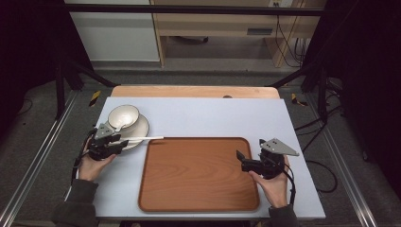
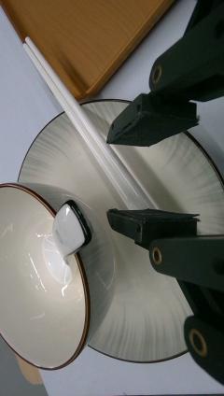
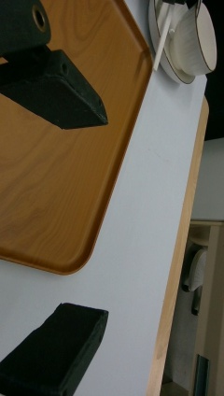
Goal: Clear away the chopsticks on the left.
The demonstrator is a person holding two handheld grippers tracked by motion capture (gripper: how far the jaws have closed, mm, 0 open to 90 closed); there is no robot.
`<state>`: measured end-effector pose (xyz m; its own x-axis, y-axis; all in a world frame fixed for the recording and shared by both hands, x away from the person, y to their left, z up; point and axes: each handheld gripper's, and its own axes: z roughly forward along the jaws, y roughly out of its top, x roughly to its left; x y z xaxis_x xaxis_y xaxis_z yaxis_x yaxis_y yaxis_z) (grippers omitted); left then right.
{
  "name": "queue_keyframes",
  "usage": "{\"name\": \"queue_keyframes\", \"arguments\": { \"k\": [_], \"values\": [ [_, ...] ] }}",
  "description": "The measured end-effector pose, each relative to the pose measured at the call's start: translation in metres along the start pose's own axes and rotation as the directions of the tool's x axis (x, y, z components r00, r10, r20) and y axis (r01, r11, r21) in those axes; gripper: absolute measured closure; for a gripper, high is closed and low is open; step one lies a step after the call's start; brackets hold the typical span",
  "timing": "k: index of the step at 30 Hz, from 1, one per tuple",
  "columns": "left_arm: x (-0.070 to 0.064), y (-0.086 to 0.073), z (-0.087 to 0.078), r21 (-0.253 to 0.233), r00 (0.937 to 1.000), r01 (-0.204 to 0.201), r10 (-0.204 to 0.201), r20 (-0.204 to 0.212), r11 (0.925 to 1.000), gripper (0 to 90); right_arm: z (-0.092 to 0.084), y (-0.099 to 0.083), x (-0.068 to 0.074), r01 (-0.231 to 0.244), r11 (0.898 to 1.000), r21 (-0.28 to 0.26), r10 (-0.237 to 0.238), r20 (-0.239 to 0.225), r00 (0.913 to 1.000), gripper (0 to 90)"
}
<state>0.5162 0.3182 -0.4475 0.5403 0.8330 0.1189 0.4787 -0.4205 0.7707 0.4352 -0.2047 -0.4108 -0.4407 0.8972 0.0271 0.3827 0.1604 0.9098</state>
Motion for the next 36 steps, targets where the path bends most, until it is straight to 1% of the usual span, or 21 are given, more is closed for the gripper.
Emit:
{"name": "queue_keyframes", "arguments": {
  "k": [2,5,7,9,11,15,16,20,22,24,30,36],
  "values": [
    [0.001,0.0,0.001,-0.007,1.0,-0.001,0.001,0.007,1.0,55.1,0.0,0.0,0.0,-0.003,1.0,0.0,0.003,-0.003,1.0,7.1],
    [0.001,-0.001,0.002,-0.003,1.0,-0.004,0.004,0.005,1.0,54.7,0.0,0.0,0.0,-0.002,1.0,0.0,0.002,-0.002,1.0,7.2],
    [0.0,-0.001,0.004,0.027,0.9998,-0.017,0.017,-0.005,0.9995,55.8,0.0,0.0,0.0,-0.003,1.0,0.002,0.003,-0.004,1.0,7.2],
    [-0.001,-0.001,0.004,0.029,0.9998,-0.018,0.018,-0.008,0.9994,57.0,0.0,0.0,0.0,-0.002,1.0,0.002,0.002,-0.003,1.0,7.2],
    [-0.002,-0.001,0.003,0.03,0.9998,-0.018,0.018,-0.008,0.9994,59.0,0.0,0.0,0.0,-0.005,1.0,0.001,0.005,-0.002,1.0,7.2],
    [-0.003,-0.001,0.003,0.048,0.9997,-0.024,0.024,-0.009,0.9985,63.5,0.0,0.0,-0.001,-0.009,1.0,0.0,0.009,-0.003,1.0,7.2],
    [-0.004,-0.001,0.003,0.048,0.9998,-0.019,0.02,-0.005,0.9987,63.5,0.0,0.0,-0.001,-0.009,1.0,0.0,0.009,-0.003,1.0,7.2],
    [-0.006,-0.003,-0.001,0.05,0.9997,-0.025,0.025,0.002,0.9985,69.3,0.0,0.0,-0.001,-0.008,1.0,0.004,0.008,-0.005,1.0,7.1],
    [-0.006,-0.003,-0.001,0.053,0.9997,-0.023,0.023,0.006,0.9983,70.3,0.0,0.0,-0.001,-0.009,1.0,0.004,0.009,-0.005,1.0,7.1],
    [-0.007,-0.004,-0.002,0.05,0.9998,-0.022,0.022,0.004,0.9985,73.6,-0.001,0.0,-0.002,-0.011,1.0,0.001,0.011,-0.005,0.9999,7.1],
    [-0.01,-0.004,-0.004,0.064,0.9996,-0.03,0.029,0.005,0.9975,78.6,-0.001,0.0,-0.002,-0.011,1.0,0.001,0.011,-0.003,0.9999,7.1],
    [-0.012,-0.003,-0.005,0.065,0.9999,-0.013,0.013,0.0,0.9978,80.7,-0.002,0.0,-0.003,-0.011,1.0,0.003,0.012,-0.003,0.9999,7.1]
  ]
}}
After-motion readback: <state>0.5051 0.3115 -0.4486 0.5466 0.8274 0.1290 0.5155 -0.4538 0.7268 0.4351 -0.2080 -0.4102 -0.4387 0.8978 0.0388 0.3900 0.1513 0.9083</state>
